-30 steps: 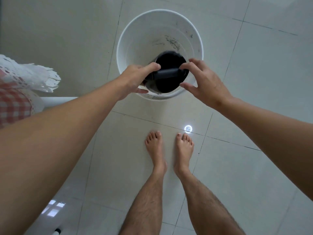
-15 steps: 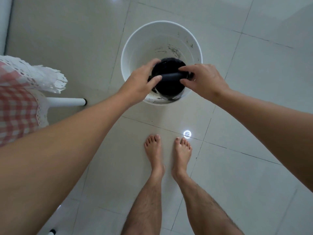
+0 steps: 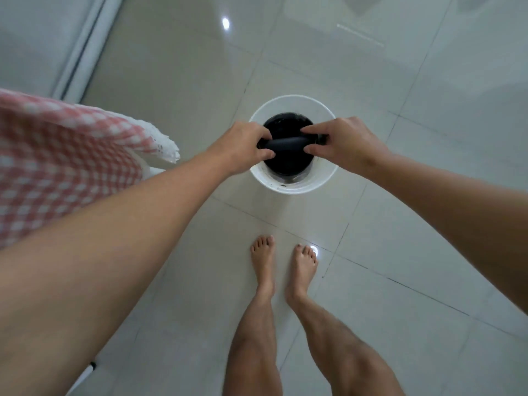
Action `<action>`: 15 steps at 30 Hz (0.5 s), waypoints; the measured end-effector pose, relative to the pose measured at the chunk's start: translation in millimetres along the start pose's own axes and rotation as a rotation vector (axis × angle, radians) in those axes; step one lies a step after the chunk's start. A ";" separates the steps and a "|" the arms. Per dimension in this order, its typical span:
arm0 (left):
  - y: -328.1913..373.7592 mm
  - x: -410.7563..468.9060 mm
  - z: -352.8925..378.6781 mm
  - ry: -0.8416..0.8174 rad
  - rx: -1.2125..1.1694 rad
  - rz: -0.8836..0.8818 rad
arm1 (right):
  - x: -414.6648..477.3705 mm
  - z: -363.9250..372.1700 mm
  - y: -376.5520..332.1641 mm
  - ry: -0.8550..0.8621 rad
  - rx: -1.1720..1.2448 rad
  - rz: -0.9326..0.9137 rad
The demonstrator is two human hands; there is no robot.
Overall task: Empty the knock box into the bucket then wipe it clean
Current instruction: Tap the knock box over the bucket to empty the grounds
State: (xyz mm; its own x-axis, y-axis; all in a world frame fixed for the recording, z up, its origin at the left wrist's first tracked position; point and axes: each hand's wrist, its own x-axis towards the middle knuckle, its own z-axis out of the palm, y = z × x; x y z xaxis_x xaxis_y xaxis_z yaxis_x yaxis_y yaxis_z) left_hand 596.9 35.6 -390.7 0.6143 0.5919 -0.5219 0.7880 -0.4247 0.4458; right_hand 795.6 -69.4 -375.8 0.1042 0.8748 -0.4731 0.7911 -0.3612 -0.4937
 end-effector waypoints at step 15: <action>-3.5 -363.9 -243.9 0.386 -0.211 -0.333 | -134.0 -150.8 -368.1 -0.091 -0.246 -0.468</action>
State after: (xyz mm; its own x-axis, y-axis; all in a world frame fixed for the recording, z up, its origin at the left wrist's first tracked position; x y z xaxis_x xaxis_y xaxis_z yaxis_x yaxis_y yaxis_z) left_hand 360.3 -11.2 -25.0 0.2413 0.8961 -0.3726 0.8870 -0.0480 0.4592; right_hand 581.3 -5.1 -20.7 -0.3377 0.8887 -0.3100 0.8593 0.1567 -0.4869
